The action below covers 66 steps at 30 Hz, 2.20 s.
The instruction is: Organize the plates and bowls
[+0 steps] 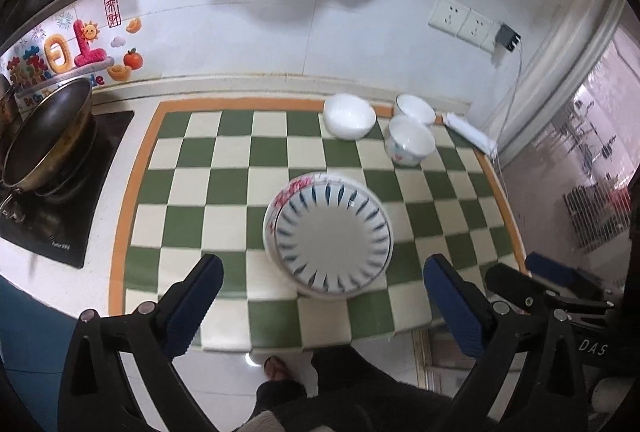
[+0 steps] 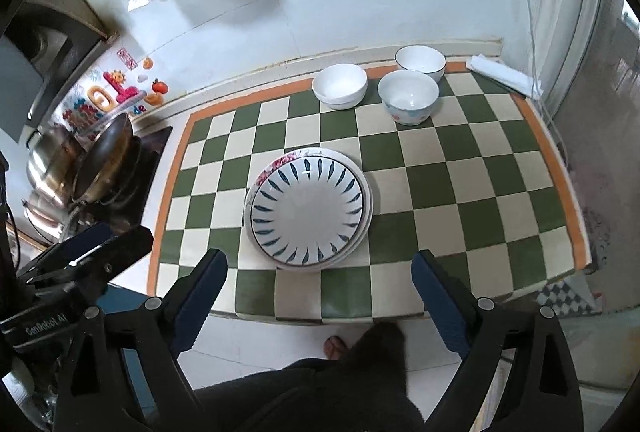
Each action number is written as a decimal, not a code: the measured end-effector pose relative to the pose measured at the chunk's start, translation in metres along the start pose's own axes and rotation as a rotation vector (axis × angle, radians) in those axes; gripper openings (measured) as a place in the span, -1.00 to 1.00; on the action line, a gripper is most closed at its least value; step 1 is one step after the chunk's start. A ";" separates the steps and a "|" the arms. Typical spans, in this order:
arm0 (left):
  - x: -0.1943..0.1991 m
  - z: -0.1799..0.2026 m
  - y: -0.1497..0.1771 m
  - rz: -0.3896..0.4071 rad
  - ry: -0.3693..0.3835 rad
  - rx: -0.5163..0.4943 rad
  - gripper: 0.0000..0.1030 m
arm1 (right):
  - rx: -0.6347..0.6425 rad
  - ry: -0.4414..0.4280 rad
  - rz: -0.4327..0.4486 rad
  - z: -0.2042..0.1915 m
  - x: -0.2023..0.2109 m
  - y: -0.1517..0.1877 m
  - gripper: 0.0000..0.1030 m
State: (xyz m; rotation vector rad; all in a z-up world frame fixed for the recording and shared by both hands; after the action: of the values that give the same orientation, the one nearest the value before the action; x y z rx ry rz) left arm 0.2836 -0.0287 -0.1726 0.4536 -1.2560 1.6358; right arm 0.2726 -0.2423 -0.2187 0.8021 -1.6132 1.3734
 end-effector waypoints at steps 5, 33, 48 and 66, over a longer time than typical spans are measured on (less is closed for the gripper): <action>-0.043 0.005 -0.038 -0.025 -0.024 0.008 1.00 | -0.034 -0.082 -0.035 0.023 -0.032 -0.042 0.86; -0.363 -0.101 -0.206 -0.344 -0.023 0.430 -0.19 | 0.148 -0.165 -0.444 0.018 -0.411 -0.331 0.14; -0.364 -0.089 -0.209 -0.345 -0.021 0.371 -0.69 | 0.143 -0.128 -0.428 0.009 -0.421 -0.316 -0.82; -0.259 0.053 -0.155 -0.324 0.082 0.141 -0.69 | 0.050 -0.167 -0.303 0.106 -0.250 -0.236 -0.82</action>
State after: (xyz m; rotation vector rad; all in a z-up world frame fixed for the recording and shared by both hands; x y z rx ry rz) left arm 0.5179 -0.2004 -0.2699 0.6354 -0.9539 1.4544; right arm 0.5679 -0.4041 -0.3450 1.1655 -1.5116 1.1577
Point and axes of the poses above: each gripper's, at about its wrist camera, not at the fingertips, and x roughly against the way its jaws point, z to its right, y to its underside, the point moved 2 cm from there along -x, roughly the way its jaws point, and after that the axes turned 14 degrees about y, right-handed, at the moved point
